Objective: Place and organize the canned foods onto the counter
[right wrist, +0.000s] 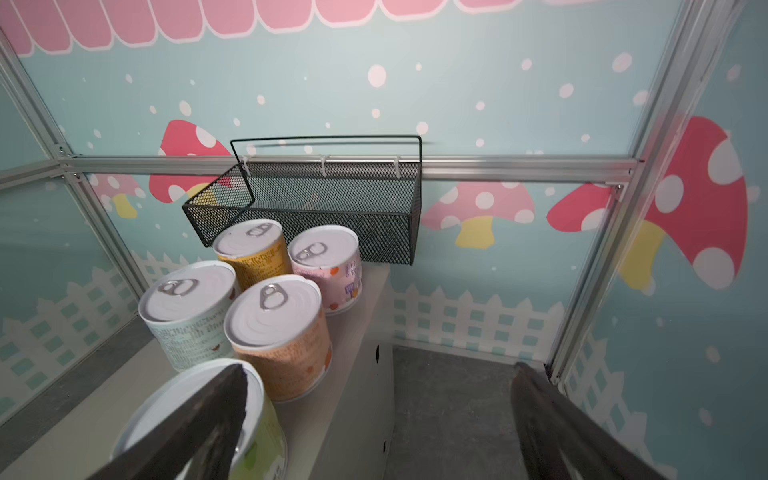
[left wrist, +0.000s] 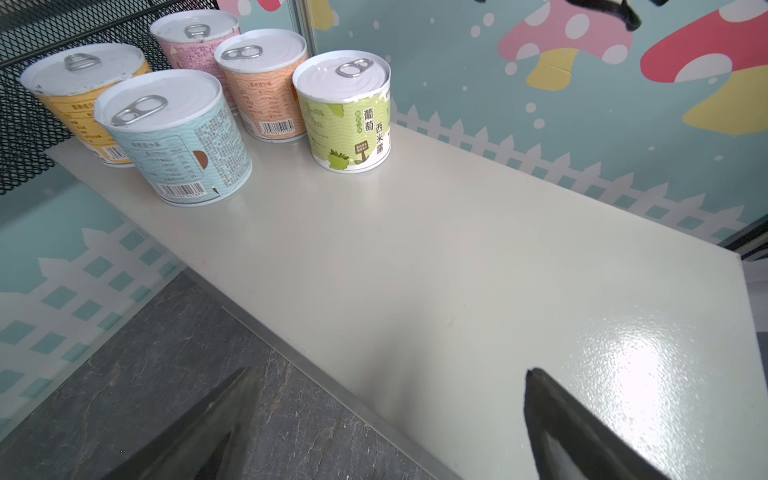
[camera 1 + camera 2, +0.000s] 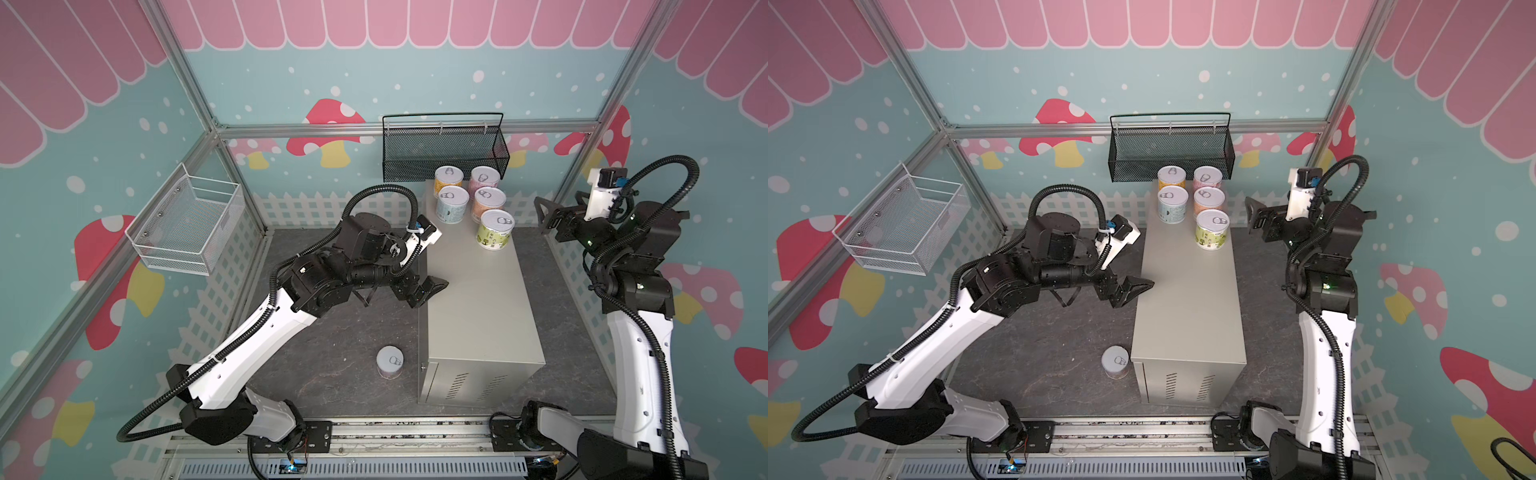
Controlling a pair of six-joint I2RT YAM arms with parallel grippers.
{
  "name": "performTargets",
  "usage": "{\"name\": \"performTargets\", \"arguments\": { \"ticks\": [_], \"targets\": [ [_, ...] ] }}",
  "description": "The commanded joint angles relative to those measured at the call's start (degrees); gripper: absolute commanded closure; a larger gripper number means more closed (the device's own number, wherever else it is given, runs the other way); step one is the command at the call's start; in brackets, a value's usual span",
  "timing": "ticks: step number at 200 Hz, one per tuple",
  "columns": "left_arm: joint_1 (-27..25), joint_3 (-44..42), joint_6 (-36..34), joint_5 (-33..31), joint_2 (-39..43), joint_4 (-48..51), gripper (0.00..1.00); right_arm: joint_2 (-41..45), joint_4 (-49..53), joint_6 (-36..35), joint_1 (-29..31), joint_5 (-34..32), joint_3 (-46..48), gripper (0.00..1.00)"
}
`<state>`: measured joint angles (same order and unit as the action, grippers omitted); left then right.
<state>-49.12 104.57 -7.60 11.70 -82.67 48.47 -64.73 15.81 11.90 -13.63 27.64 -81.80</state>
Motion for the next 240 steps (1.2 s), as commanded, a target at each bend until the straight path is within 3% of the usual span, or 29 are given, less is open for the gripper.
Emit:
{"name": "performTargets", "arguments": {
  "ticks": [1,112,156,240],
  "targets": [
    [-0.97,1.98,-1.45,-2.5,-1.2,2.59,0.01,1.14,-7.1,4.55,-2.64,8.64,6.24,0.01],
    [-3.82,7.85,2.26,-9.12,-7.09,3.16,0.01,4.41,-9.49,4.08,-2.91,13.08,18.79,0.01],
    [-6.87,10.32,2.76,-16.81,-10.1,2.64,0.01,4.2,-9.27,3.57,-2.73,14.19,19.66,0.01],
    [-7.31,9.48,4.08,-18.08,-10.03,1.82,0.01,2.36,-8.48,2.34,-0.96,13.79,19.35,0.01]
  ]
}}
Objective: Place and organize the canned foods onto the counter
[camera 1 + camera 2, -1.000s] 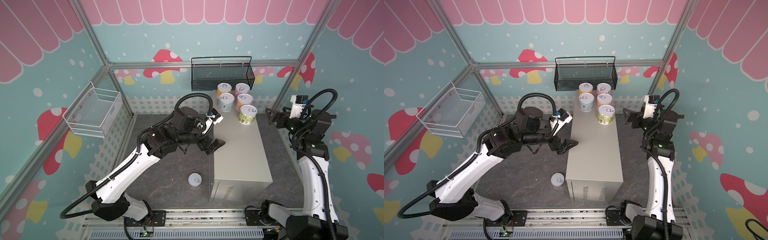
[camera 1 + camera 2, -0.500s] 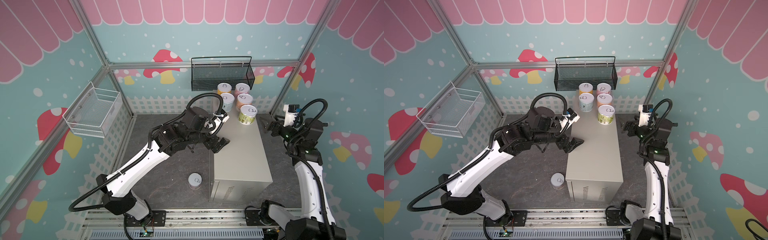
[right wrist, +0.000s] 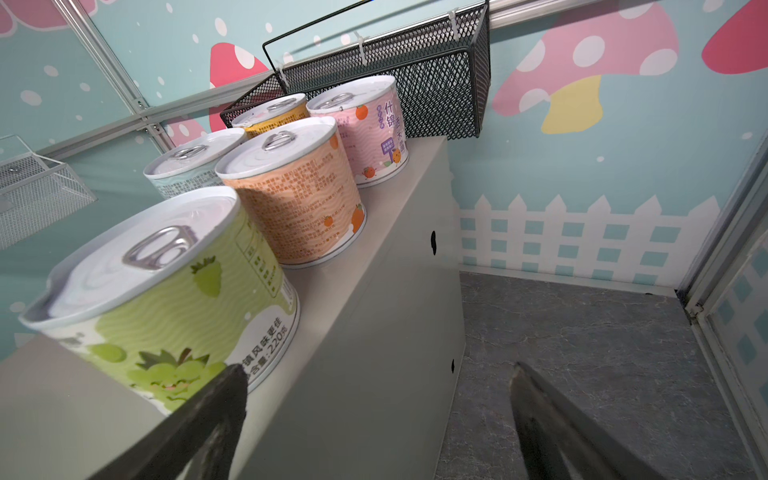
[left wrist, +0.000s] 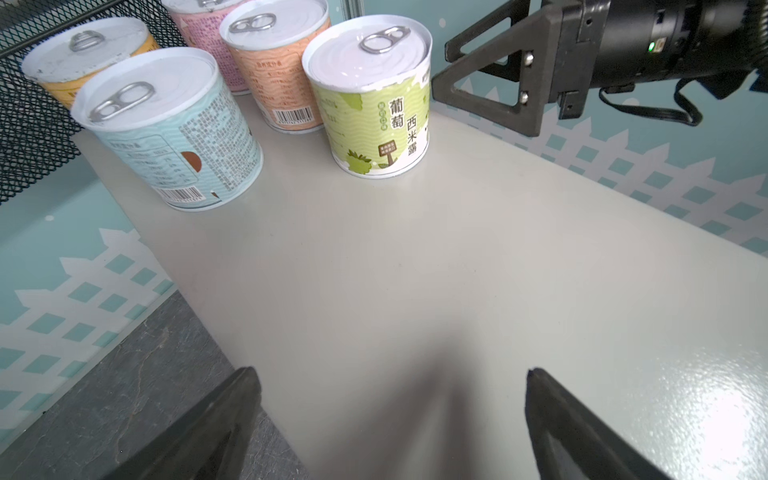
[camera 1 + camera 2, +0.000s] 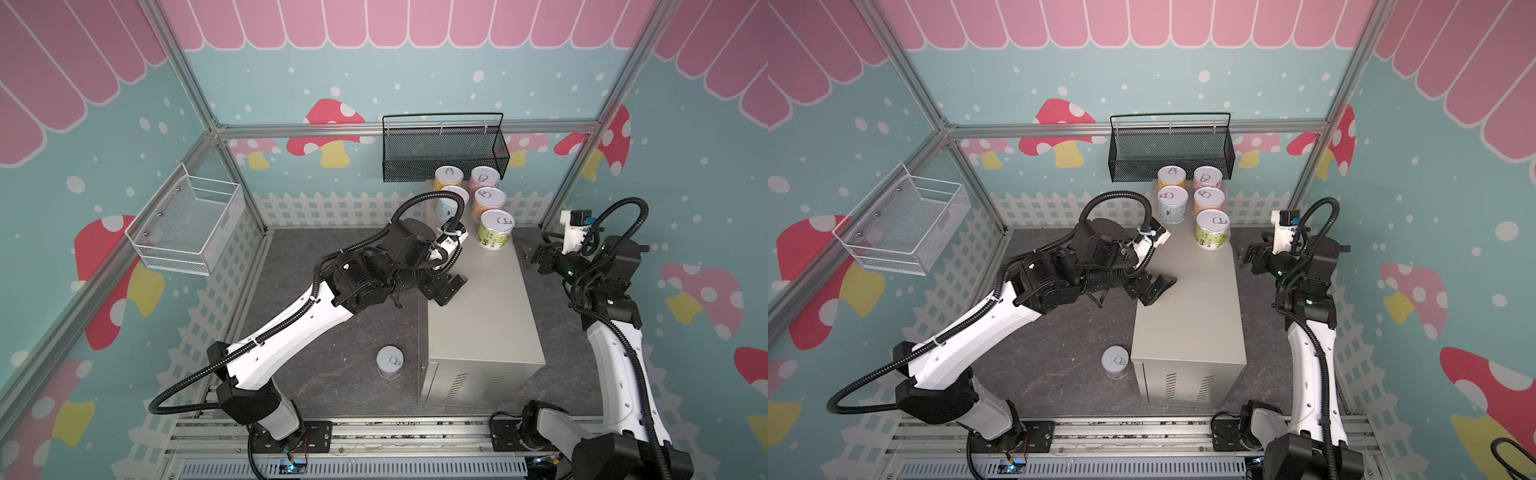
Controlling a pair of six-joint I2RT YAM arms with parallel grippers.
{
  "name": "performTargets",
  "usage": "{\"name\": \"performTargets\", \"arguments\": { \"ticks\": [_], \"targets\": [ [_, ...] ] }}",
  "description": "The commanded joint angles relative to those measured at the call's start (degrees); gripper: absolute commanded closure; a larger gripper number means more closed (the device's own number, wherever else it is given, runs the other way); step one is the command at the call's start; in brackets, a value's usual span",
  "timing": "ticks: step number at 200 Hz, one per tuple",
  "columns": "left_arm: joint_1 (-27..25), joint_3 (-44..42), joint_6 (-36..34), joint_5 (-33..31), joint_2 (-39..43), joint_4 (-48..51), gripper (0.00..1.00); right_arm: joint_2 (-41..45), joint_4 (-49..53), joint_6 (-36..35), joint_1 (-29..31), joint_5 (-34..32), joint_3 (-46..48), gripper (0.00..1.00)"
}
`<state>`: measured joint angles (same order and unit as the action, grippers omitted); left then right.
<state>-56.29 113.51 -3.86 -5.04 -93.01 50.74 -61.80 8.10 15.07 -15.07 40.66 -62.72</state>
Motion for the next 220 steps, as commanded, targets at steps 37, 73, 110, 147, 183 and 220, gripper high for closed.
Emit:
{"name": "performTargets", "arguments": {
  "ticks": [37,73,110,147,183,220],
  "targets": [
    [-0.2,0.3,0.34,-1.47,0.38,-0.57,0.01,-1.38,0.02,-1.53,1.3,0.17,0.05,0.01],
    [-0.17,-0.29,0.42,-1.4,0.58,-1.21,0.01,-2.09,0.82,-2.06,1.92,-0.45,-0.63,0.01],
    [-0.15,-0.74,0.25,-1.46,0.73,-1.52,0.01,-3.08,1.15,-2.41,2.66,-0.79,-1.31,0.01],
    [-0.14,-1.02,0.08,-1.58,0.82,-1.75,0.01,-3.59,1.54,-2.81,3.25,-1.04,-1.83,0.01],
    [-0.2,-1.01,-0.1,-1.54,0.64,-1.76,0.01,-3.96,1.83,-3.03,3.41,-1.47,-2.14,0.01],
    [-0.17,-0.93,-0.36,-1.86,0.47,-1.7,0.01,-3.8,2.15,-3.2,3.39,-2.4,-2.32,0.01]
  ]
}}
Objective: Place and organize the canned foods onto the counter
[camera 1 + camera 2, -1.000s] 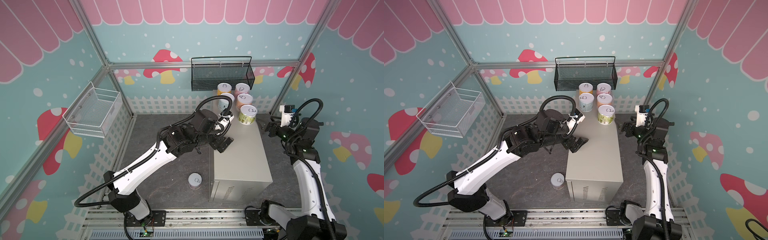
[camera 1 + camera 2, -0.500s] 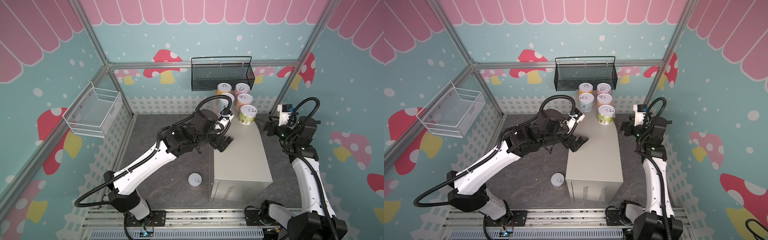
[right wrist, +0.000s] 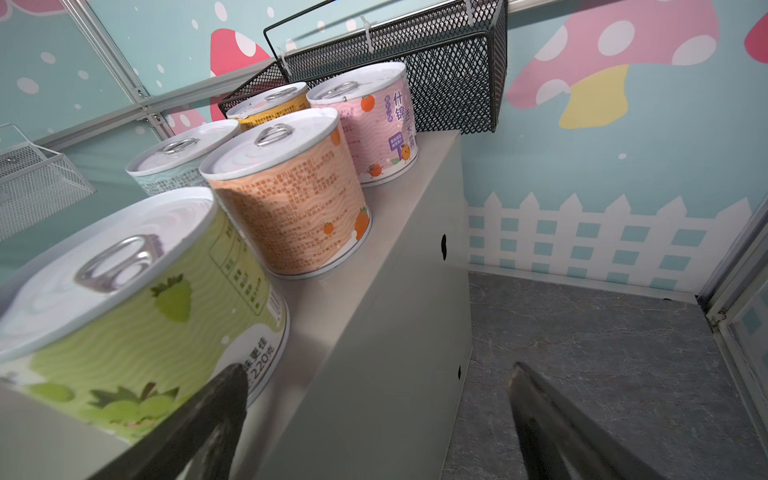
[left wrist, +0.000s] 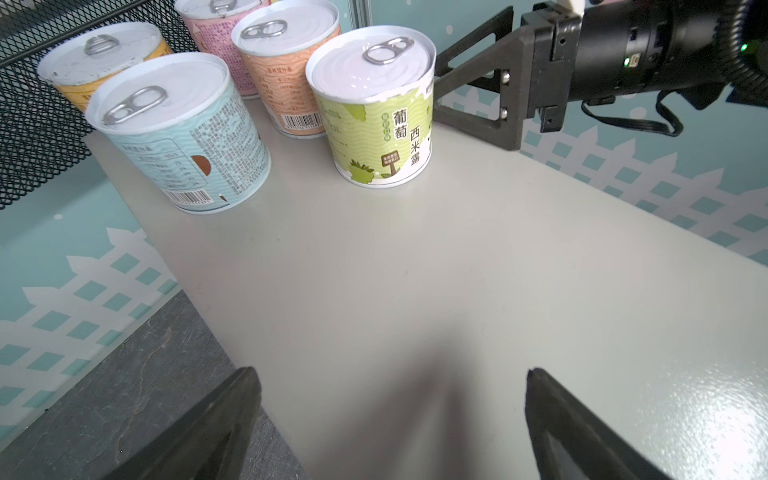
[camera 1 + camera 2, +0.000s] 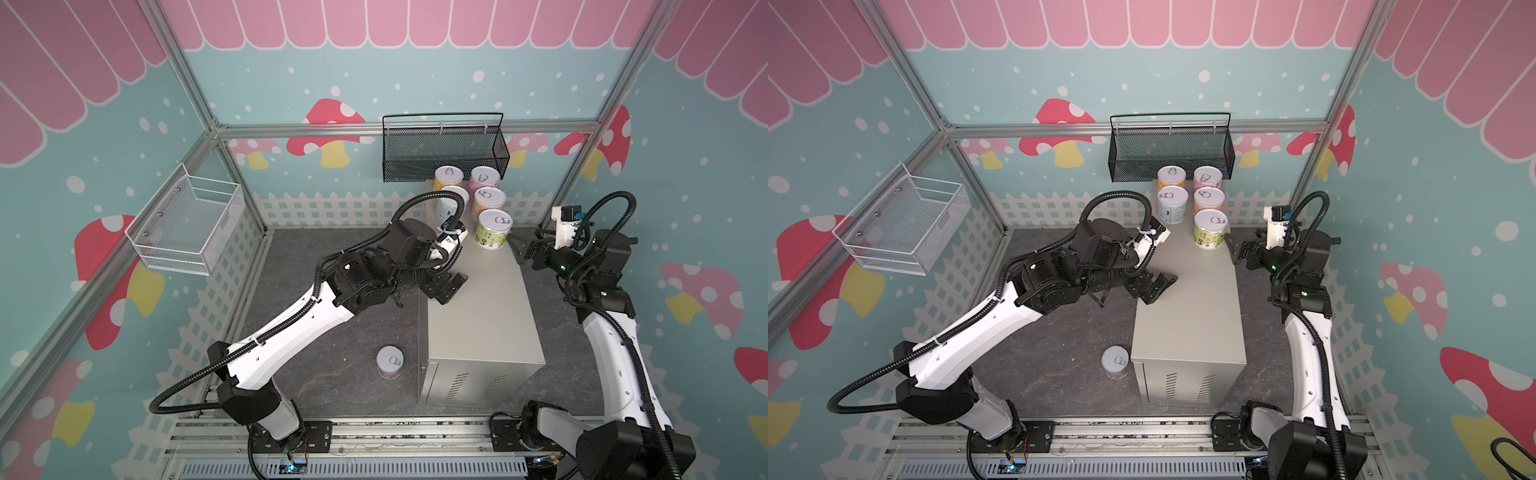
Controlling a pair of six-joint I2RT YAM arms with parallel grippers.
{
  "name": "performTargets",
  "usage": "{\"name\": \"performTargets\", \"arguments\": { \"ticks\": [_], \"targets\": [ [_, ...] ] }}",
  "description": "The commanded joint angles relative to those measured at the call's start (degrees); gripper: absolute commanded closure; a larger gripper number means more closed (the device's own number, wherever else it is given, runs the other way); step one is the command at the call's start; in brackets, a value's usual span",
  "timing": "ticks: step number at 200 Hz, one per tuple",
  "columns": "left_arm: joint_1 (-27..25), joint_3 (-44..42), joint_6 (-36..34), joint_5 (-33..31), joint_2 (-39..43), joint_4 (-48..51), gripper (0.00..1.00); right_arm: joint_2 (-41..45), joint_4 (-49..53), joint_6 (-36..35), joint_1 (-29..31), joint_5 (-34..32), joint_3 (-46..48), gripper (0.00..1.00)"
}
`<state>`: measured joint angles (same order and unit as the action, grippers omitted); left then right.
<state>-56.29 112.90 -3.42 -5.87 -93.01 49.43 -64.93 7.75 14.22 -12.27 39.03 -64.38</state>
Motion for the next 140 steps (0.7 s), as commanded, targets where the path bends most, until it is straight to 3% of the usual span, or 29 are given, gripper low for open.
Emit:
{"name": "performTargets", "arguments": {
  "ticks": [1,90,140],
  "targets": [
    [-0.15,-0.31,-0.84,-1.05,0.46,-0.39,0.01,-0.66,2.47,-2.4,0.59,-0.87,-0.7,0.01],
    [-0.14,0.3,-0.45,-1.69,-0.18,-0.47,0.01,2.12,6.63,-3.8,0.62,-8.6,-3.77,0.01],
    [-0.09,1.57,0.58,-5.91,-1.07,-0.41,0.01,4.82,9.49,-4.68,0.74,-10.94,-5.51,0.01]
  ]
}}
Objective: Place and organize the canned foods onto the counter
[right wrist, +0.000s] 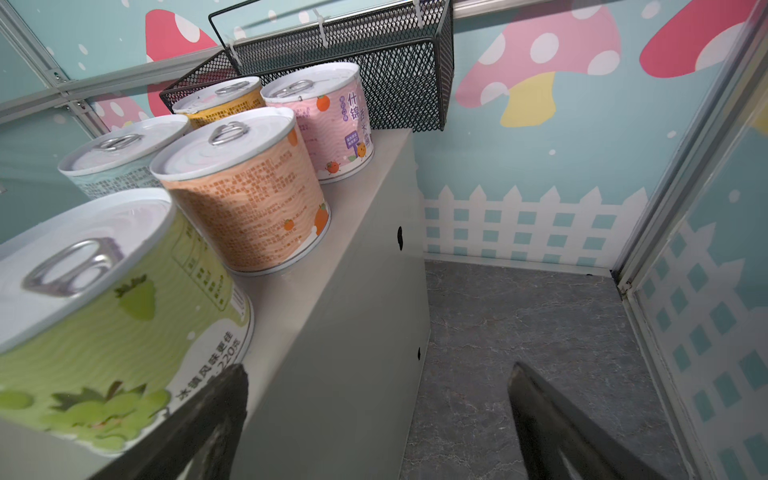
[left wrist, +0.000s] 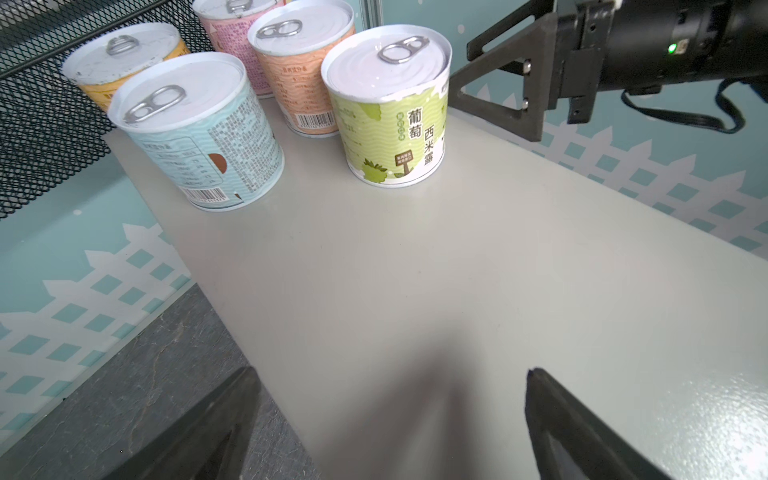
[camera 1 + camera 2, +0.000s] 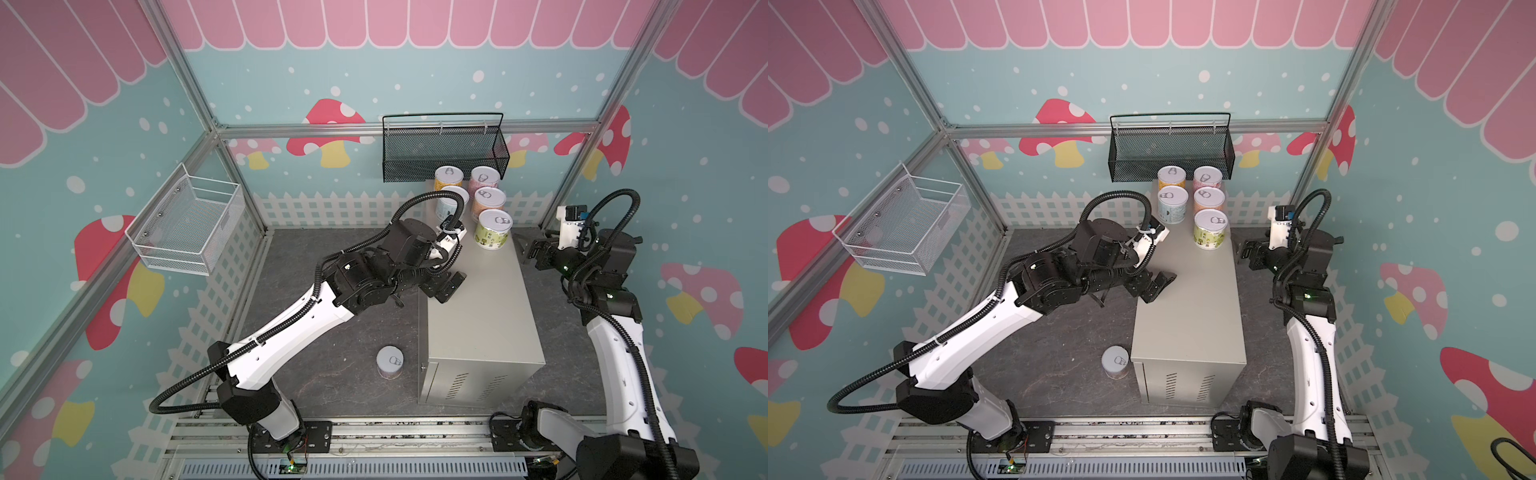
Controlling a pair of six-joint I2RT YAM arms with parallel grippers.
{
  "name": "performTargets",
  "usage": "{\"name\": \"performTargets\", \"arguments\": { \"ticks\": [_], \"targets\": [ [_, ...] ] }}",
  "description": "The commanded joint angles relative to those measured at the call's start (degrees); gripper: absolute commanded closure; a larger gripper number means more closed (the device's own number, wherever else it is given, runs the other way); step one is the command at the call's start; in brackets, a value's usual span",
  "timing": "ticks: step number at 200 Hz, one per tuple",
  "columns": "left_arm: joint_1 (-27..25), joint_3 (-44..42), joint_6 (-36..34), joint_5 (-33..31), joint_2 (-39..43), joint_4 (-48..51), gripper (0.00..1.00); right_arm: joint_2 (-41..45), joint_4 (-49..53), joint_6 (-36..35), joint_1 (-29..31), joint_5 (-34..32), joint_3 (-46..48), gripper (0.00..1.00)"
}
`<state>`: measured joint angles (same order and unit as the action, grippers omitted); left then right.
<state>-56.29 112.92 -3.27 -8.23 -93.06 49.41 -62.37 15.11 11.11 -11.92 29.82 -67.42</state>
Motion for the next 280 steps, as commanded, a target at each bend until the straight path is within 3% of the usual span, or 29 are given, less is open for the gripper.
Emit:
{"name": "performTargets", "arguments": {
  "ticks": [1,20,52,140,210,280],
  "targets": [
    [-0.11,1.62,0.49,-3.72,-1.09,-0.42,0.01,2.3,2.21,-1.6,0.35,-1.76,-2.51,0.01],
    [0.51,2.24,1.75,-5.74,-1.46,-0.08,0.01,2.91,3.91,-2.34,0.41,-2.4,-4.34,0.01],
    [4.52,3.06,5.94,-2.29,-1.95,1.13,0.01,3.03,7.71,-4.32,1.0,-3.66,-10.03,0.01],
    [9.37,-1.9,6.2,1.72,2.18,-1.86,0.01,2.68,14.57,-8.1,3.98,-2.04,-22.1,0.01],
    [16.74,-13.49,8.0,5.63,13.98,-1.73,0.01,-1.14,19.25,-10.27,15.69,-3.87,-28.57,0.0],
    [23.46,-26.09,11.8,9.83,22.93,-0.16,0.01,-7.91,23.45,-12.07,33.24,-14.93,-34.14,0.0]
  ]
}}
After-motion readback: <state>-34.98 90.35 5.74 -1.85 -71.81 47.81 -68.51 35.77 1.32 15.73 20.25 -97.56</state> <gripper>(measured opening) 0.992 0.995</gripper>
